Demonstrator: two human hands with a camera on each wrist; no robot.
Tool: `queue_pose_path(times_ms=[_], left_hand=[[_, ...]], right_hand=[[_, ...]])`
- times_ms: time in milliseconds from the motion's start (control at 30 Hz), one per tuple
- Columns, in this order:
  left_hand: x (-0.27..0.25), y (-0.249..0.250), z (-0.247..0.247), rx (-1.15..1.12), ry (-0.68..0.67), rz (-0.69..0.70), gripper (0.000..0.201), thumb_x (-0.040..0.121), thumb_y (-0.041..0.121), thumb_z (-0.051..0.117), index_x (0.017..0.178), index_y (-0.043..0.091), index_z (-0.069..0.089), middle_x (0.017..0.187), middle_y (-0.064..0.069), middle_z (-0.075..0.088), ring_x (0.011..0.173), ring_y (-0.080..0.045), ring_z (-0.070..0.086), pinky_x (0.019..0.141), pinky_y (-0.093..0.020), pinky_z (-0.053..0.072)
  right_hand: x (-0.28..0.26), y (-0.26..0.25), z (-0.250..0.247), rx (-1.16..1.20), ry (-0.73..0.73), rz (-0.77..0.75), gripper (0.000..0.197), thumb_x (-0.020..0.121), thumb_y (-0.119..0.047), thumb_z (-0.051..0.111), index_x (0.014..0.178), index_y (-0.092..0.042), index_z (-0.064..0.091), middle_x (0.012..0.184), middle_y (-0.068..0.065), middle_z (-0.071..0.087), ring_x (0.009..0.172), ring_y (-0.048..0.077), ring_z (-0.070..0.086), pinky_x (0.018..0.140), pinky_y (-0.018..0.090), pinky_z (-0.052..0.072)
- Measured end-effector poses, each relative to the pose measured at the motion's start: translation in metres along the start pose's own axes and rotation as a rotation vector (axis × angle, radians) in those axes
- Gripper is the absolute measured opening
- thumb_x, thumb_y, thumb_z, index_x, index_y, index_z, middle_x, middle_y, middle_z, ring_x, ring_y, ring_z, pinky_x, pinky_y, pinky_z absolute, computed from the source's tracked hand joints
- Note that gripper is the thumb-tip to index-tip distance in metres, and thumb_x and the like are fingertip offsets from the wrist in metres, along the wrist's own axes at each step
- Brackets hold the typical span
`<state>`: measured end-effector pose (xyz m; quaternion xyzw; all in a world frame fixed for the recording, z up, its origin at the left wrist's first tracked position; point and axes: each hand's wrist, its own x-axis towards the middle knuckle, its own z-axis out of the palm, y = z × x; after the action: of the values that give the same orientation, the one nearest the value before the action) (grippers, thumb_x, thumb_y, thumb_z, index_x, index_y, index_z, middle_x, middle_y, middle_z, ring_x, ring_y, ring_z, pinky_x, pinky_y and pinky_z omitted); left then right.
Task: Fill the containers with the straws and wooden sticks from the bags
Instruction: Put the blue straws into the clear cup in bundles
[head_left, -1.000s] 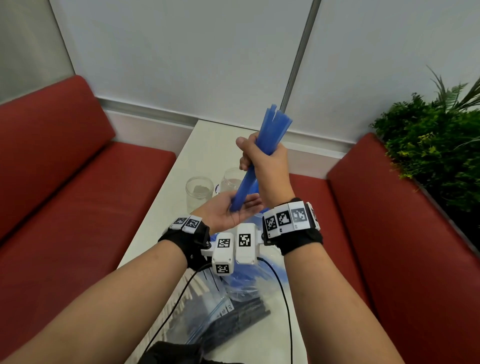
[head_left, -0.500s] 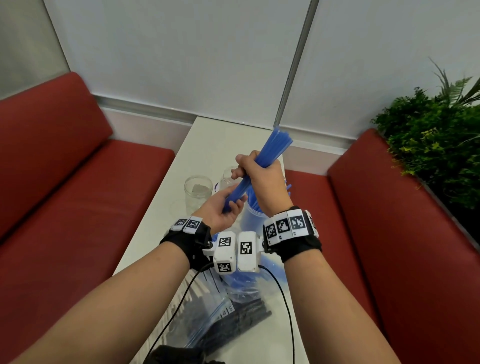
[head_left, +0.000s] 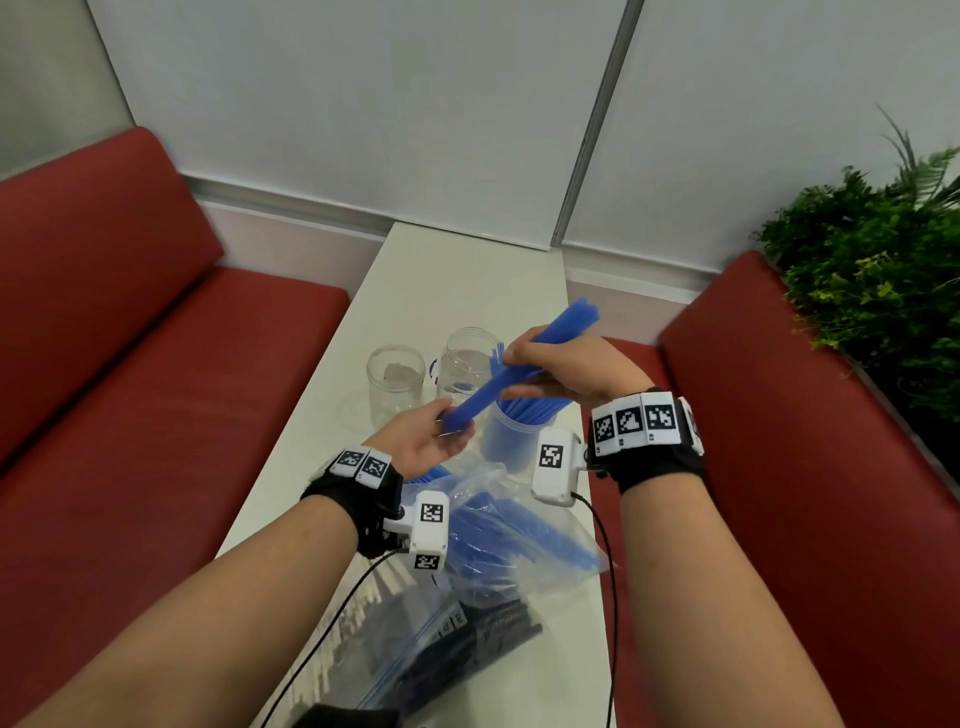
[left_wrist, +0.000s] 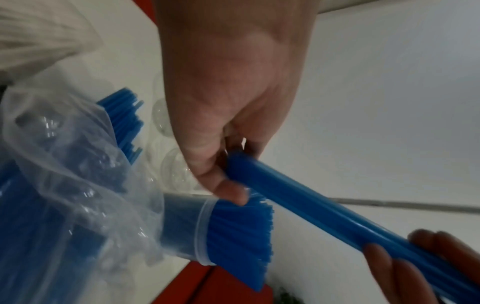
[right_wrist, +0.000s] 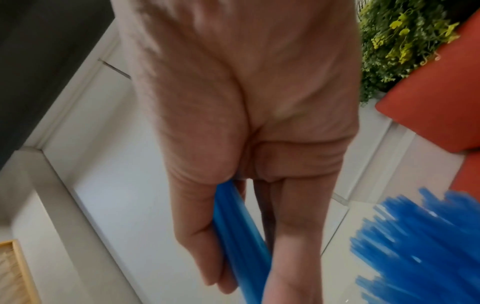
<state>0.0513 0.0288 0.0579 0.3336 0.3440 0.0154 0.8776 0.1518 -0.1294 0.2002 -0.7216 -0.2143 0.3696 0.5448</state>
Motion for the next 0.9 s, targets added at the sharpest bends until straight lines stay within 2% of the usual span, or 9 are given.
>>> queue_pose_path(times_ms=[100,233,333,400,467,567,700,800,900], left_hand=[[0.009,-0.005,-0.013,0.39,0.041,0.04,0.032,0.103,0.026,0.046,0.112,-0.001,0.061,0.105,-0.016,0.063,0.087,-0.027,0.063,0.075,-0.034,0.055],[0.021,-0.01,-0.026,0.858,0.131,0.196,0.021,0.096,0.012,0.054,0.103,-0.001,0.069,0.101,-0.014,0.065,0.081,-0.021,0.058,0.077,-0.031,0.052],[0.029,-0.015,-0.032,1.26,0.116,0.276,0.02,0.093,0.006,0.057,0.104,0.002,0.073,0.107,-0.011,0.071,0.097,-0.02,0.064,0.09,-0.029,0.05],[0.035,-0.018,-0.036,1.485,0.109,0.286,0.026,0.093,-0.001,0.051,0.106,0.004,0.073,0.112,-0.011,0.069,0.105,-0.023,0.064,0.092,-0.028,0.05],[0.041,-0.021,-0.039,1.695,0.107,0.274,0.029,0.093,0.0,0.05,0.112,0.007,0.07,0.118,-0.012,0.066,0.108,-0.026,0.062,0.093,-0.03,0.049],[0.049,-0.027,-0.041,1.922,-0.052,0.219,0.034,0.092,0.01,0.057,0.125,0.014,0.062,0.126,-0.008,0.059,0.115,-0.026,0.057,0.097,-0.03,0.044],[0.057,-0.04,-0.051,2.082,-0.349,0.28,0.033,0.092,0.024,0.054,0.124,0.023,0.06,0.123,-0.002,0.061,0.114,-0.025,0.058,0.095,-0.039,0.047],[0.065,-0.045,-0.059,2.253,-0.409,0.297,0.042,0.098,0.024,0.045,0.14,0.028,0.043,0.142,0.002,0.046,0.13,-0.024,0.044,0.095,-0.048,0.045],[0.07,-0.047,-0.06,2.408,-0.388,0.317,0.043,0.102,0.027,0.039,0.145,0.029,0.036,0.142,-0.002,0.041,0.128,-0.029,0.043,0.093,-0.049,0.041]], right_hand=[[0.013,0.003,-0.017,-0.037,0.074,0.018,0.007,0.087,-0.008,0.074,0.09,-0.002,0.07,0.101,0.022,0.072,0.088,0.036,0.076,0.067,0.024,0.061],[0.028,0.007,-0.04,-0.138,0.213,0.068,0.01,0.087,-0.011,0.073,0.094,-0.005,0.069,0.095,0.018,0.07,0.09,0.034,0.076,0.074,0.028,0.063],[0.04,0.012,-0.052,-0.209,0.291,0.082,0.012,0.087,-0.013,0.073,0.095,-0.006,0.07,0.093,0.016,0.074,0.081,0.027,0.077,0.068,0.025,0.062],[0.049,0.02,-0.053,-0.224,0.337,0.086,0.014,0.085,-0.014,0.074,0.097,-0.007,0.071,0.092,0.014,0.076,0.076,0.025,0.077,0.064,0.024,0.06],[0.059,0.031,-0.051,-0.226,0.353,0.09,0.013,0.084,-0.012,0.075,0.094,-0.006,0.07,0.089,0.012,0.075,0.074,0.025,0.077,0.068,0.029,0.062],[0.07,0.053,-0.043,-0.222,0.354,0.108,0.009,0.084,-0.008,0.074,0.079,-0.012,0.068,0.081,0.011,0.072,0.071,0.024,0.076,0.075,0.037,0.064],[0.081,0.079,-0.033,-0.247,0.367,0.106,0.016,0.083,-0.006,0.071,0.071,-0.014,0.064,0.074,0.012,0.069,0.06,0.023,0.07,0.069,0.04,0.064],[0.085,0.086,-0.03,-0.291,0.348,0.105,0.01,0.082,-0.008,0.069,0.075,-0.013,0.065,0.081,0.019,0.074,0.058,0.025,0.071,0.053,0.031,0.058],[0.089,0.085,-0.035,-0.305,0.35,0.085,0.008,0.081,-0.012,0.072,0.076,-0.016,0.068,0.086,0.017,0.075,0.055,0.017,0.07,0.044,0.021,0.047]])
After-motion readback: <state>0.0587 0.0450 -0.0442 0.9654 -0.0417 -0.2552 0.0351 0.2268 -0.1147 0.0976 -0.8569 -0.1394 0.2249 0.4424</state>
